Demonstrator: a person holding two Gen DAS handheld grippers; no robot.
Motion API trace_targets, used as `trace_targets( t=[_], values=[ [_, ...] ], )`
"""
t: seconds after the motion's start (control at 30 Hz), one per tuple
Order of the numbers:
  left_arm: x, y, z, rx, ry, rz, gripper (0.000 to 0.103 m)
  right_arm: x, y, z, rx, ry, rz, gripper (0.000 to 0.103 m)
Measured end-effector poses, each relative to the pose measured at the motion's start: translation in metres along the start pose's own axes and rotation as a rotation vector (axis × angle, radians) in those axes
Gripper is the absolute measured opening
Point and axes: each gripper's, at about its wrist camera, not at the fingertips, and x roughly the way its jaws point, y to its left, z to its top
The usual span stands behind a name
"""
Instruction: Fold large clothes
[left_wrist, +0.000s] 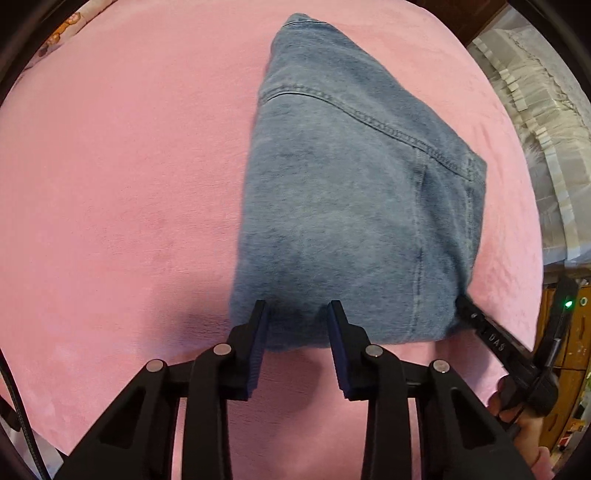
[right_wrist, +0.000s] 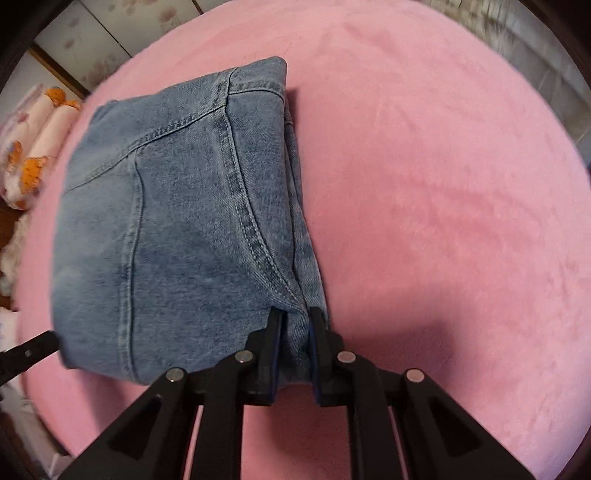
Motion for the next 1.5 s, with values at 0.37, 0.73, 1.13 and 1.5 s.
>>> trace_targets(
  t=[0.37, 0.73, 1.13, 1.5],
  values=[
    [-0.028, -0.02, -0.028, 0.163, -0.109, -0.162, 0.026, -0.089, 0.039, -0.024, -0.052, -0.234, 0.082, 0.019],
    [0.012, -0.046, -0.012, 0.159, -0.038, -0.221, 0.005, -0.029, 0.091, -0.031, -0.128, -0.092, 0.318, 0.003],
    [0.002, 0.022, -0.014, 0.019, -0.094, -0.194, 0.002, -0.033, 0.022, -0.02, -0.134, -0.055, 0.145, 0.0],
    [0.012, -0.023, 0.021, 0.12, -0.118, -0.26, 0.002, -0.024, 0.091, 0.001, -0.142, -0.174, 0.397, 0.0]
  ],
)
